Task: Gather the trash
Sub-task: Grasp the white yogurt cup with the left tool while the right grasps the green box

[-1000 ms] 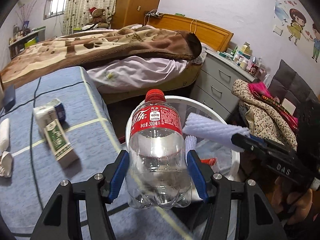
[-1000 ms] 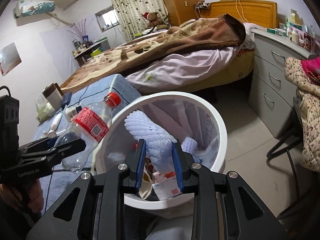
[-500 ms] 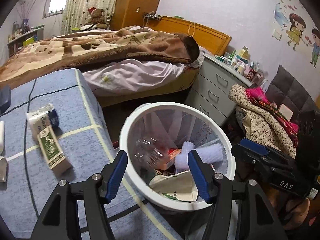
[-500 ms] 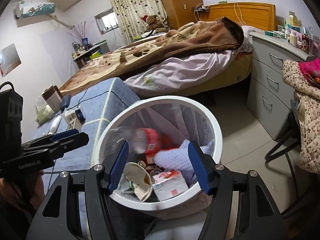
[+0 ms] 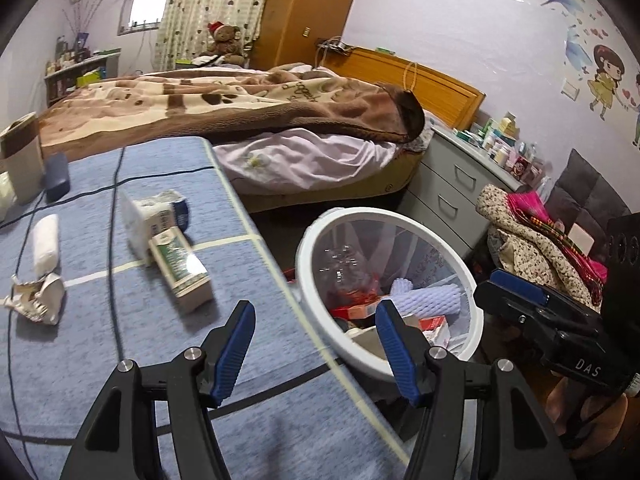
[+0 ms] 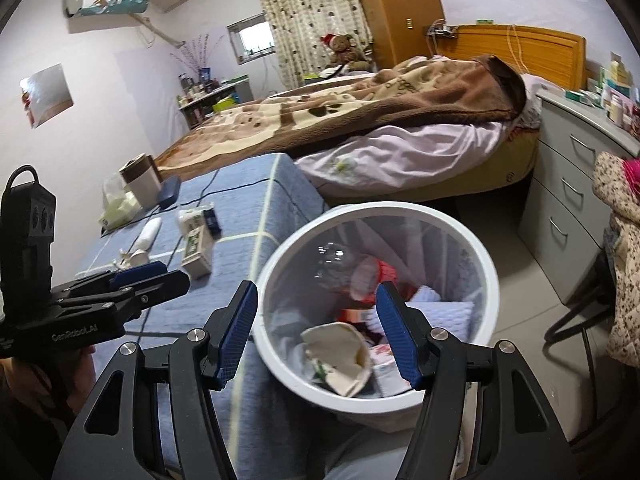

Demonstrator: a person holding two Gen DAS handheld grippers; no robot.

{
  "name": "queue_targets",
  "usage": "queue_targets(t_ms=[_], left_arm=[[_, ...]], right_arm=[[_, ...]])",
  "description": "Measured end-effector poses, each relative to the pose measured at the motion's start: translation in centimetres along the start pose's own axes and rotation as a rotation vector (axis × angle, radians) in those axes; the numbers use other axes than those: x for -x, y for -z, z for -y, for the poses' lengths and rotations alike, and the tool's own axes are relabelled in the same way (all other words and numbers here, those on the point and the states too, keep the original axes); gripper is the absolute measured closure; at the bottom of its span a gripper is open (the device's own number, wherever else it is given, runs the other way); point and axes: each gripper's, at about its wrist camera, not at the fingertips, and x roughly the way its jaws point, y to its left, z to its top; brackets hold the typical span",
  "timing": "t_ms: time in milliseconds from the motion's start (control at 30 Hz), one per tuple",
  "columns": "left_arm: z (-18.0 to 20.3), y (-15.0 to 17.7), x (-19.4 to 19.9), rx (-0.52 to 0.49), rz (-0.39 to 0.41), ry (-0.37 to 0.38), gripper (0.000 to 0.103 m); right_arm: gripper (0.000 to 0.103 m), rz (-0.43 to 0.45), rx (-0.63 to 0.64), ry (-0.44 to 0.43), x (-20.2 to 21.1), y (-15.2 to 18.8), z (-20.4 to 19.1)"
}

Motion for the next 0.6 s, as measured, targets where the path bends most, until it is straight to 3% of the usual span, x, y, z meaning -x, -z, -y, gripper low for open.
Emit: queue_targets(t_ms=[600], left_arm=[[-5.2, 3.2, 4.2, 0.111, 0.03, -0.108, 0.041]], right_arm=[[0.04, -0.047, 0.084, -0.106, -1.2, 0.3, -4.6]])
